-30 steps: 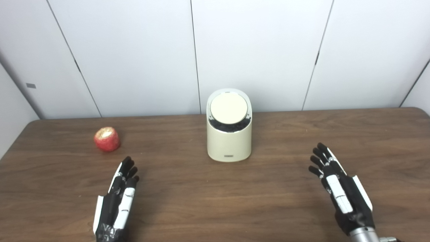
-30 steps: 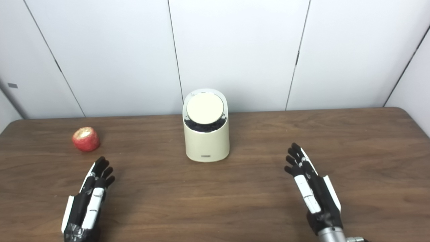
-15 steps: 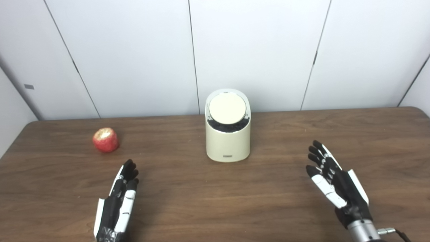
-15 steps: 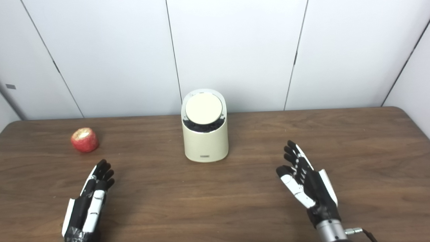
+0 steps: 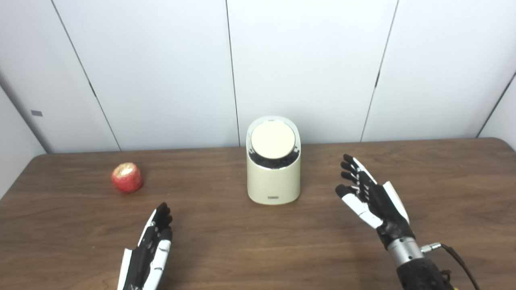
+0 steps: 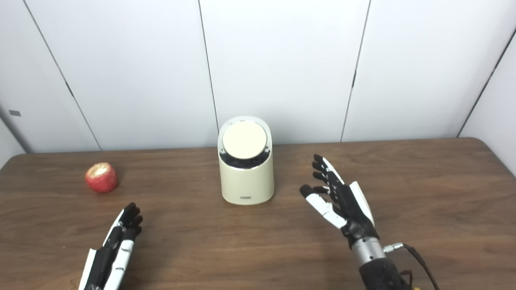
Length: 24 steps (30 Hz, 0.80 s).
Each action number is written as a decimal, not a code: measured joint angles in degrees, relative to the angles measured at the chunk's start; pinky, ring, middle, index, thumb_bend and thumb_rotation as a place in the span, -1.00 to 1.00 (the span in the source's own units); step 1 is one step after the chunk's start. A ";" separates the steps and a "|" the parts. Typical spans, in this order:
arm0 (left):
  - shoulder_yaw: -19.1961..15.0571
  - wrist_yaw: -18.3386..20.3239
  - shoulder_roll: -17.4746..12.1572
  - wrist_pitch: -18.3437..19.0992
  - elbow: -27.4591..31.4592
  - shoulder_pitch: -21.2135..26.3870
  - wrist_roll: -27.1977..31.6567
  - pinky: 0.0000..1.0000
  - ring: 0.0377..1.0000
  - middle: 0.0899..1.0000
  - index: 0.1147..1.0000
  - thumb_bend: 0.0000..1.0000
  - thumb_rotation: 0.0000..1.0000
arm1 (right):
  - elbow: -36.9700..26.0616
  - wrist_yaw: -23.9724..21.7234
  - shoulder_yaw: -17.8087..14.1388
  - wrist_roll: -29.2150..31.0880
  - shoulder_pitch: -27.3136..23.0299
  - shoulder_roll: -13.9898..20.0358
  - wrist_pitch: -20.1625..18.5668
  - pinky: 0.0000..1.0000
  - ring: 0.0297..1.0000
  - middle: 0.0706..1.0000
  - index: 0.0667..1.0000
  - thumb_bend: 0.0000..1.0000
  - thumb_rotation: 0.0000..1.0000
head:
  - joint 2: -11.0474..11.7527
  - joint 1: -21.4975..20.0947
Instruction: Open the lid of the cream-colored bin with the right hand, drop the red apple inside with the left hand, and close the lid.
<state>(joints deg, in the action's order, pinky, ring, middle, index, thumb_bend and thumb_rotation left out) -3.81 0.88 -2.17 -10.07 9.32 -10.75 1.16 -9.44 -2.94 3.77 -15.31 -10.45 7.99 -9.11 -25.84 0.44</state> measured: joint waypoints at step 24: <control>0.68 -0.28 0.40 0.49 0.30 -0.18 -0.48 1.00 0.91 0.91 0.95 -0.16 0.46 | 14.02 0.81 5.77 -9.21 -22.38 -1.97 -6.14 0.59 0.80 0.86 0.90 0.67 0.01 | 0.18 0.44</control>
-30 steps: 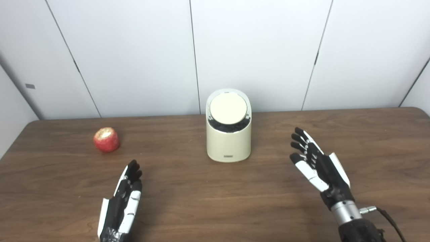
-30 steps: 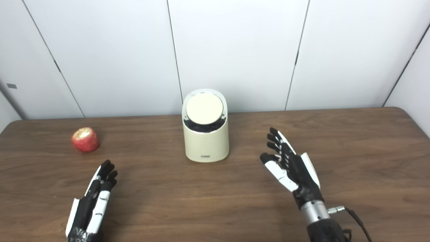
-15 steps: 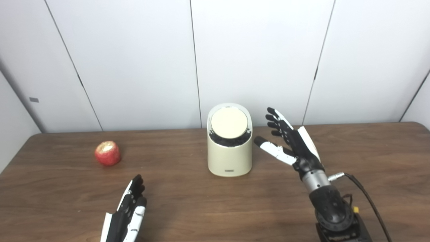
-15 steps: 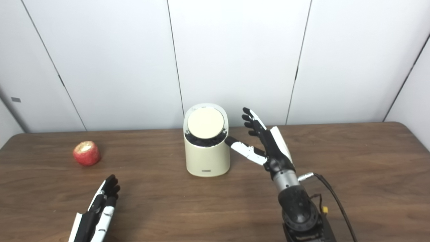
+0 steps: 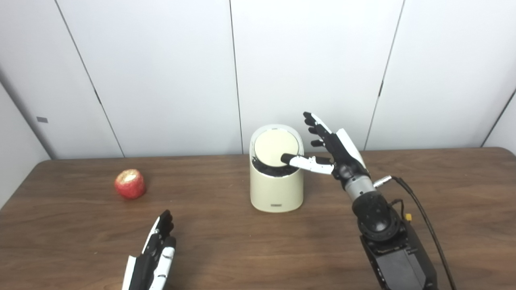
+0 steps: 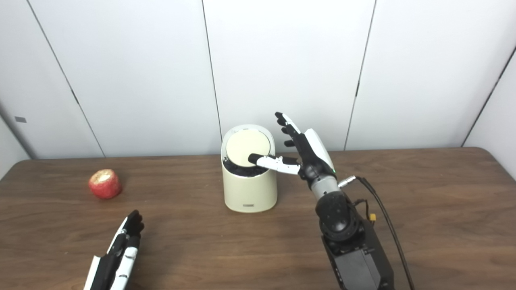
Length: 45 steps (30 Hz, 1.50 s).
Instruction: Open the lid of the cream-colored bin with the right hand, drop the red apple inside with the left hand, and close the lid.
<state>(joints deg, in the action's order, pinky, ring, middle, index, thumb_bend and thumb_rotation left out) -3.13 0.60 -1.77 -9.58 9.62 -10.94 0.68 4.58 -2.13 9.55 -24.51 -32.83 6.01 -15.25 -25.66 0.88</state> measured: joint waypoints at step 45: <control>0.27 -0.20 0.76 0.00 -0.03 0.19 0.55 0.93 0.87 0.86 0.93 -0.01 0.49 | 9.45 3.05 12.20 -15.44 -9.87 7.25 8.18 0.65 0.83 0.80 0.88 0.80 -0.68 | -2.72 -0.09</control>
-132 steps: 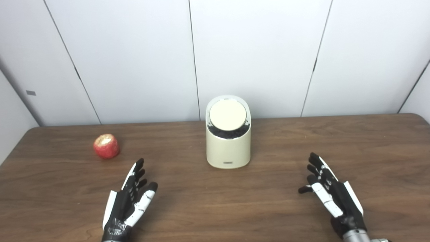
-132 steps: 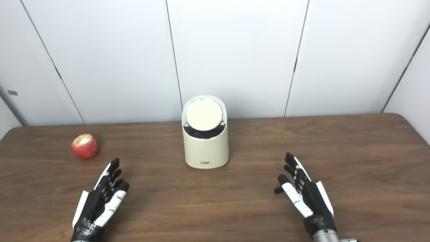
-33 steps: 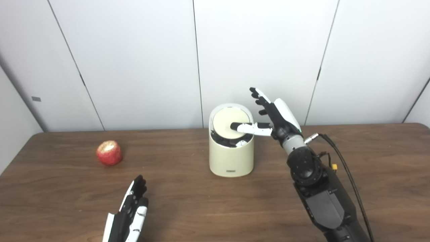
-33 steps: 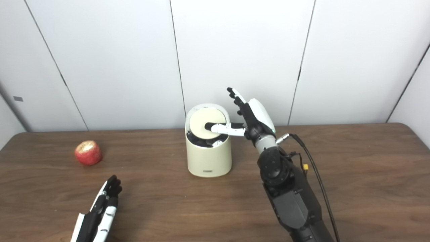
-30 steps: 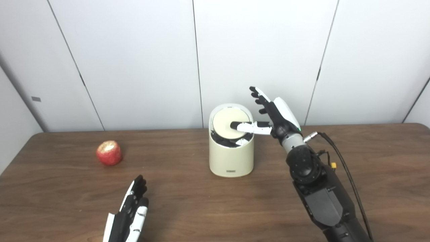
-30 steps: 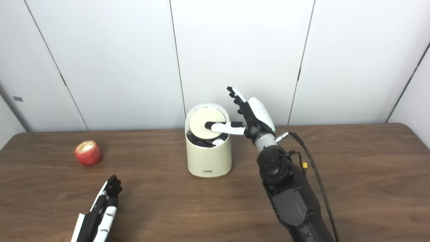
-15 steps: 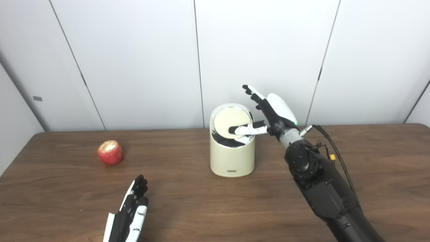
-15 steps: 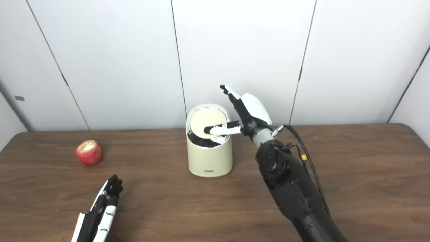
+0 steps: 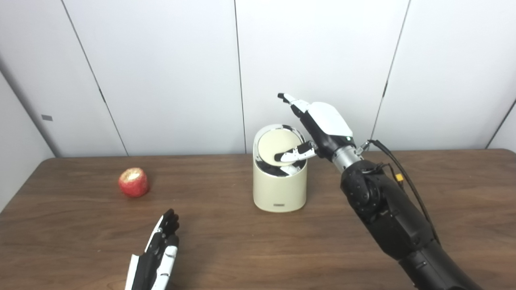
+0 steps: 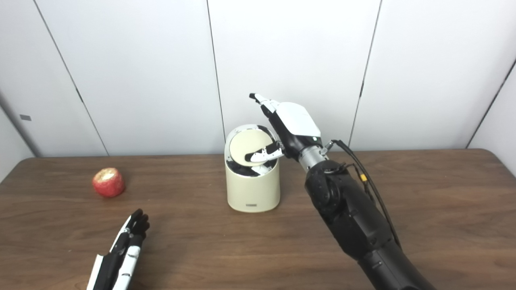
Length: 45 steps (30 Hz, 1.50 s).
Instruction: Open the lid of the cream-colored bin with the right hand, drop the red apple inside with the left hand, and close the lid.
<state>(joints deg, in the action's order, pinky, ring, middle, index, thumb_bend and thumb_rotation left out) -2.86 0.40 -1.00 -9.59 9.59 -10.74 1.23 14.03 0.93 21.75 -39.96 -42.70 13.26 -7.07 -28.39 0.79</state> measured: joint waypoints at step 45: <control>-0.92 0.07 0.28 0.12 -0.53 0.58 2.22 0.84 0.82 0.83 0.88 0.07 0.42 | -22.88 -9.87 -28.14 41.69 33.49 -3.07 -9.86 0.96 1.00 1.00 0.98 0.36 0.71 | -3.34 -1.05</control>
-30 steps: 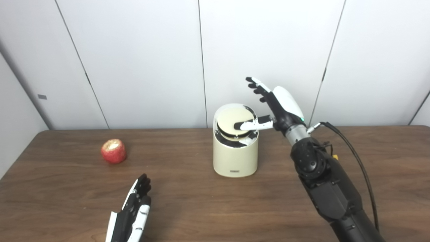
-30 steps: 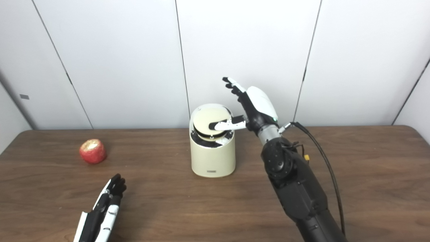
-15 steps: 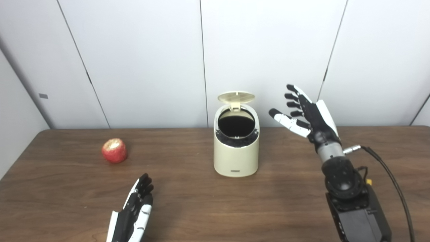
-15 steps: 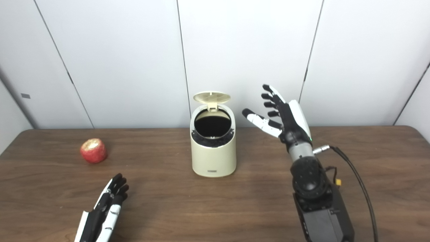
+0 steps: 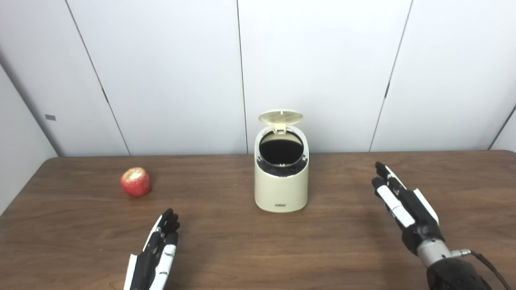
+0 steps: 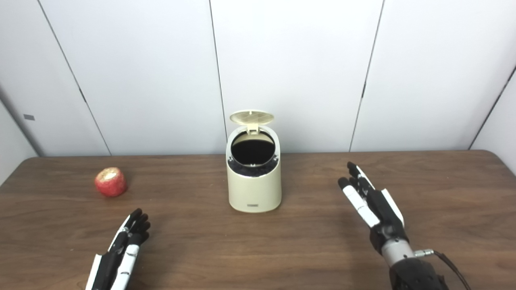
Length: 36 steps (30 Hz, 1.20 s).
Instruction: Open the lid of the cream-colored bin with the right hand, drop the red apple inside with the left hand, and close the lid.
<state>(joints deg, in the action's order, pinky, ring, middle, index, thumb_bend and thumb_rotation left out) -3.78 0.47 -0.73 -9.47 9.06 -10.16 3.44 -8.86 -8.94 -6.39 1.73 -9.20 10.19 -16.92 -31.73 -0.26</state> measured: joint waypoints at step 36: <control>-4.42 -4.91 -0.61 6.83 3.89 1.25 -5.07 0.60 0.73 0.73 0.81 0.15 -0.20 | -3.44 3.60 -1.48 8.84 4.36 -3.18 4.49 0.93 1.00 0.97 0.96 0.07 1.00 | -3.60 24.96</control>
<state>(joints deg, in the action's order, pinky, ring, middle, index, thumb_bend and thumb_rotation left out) -8.20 -4.44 -1.34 -2.64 12.95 -8.91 -1.63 -12.29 -5.34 -7.87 10.58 -4.85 7.00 -12.44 -35.33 24.70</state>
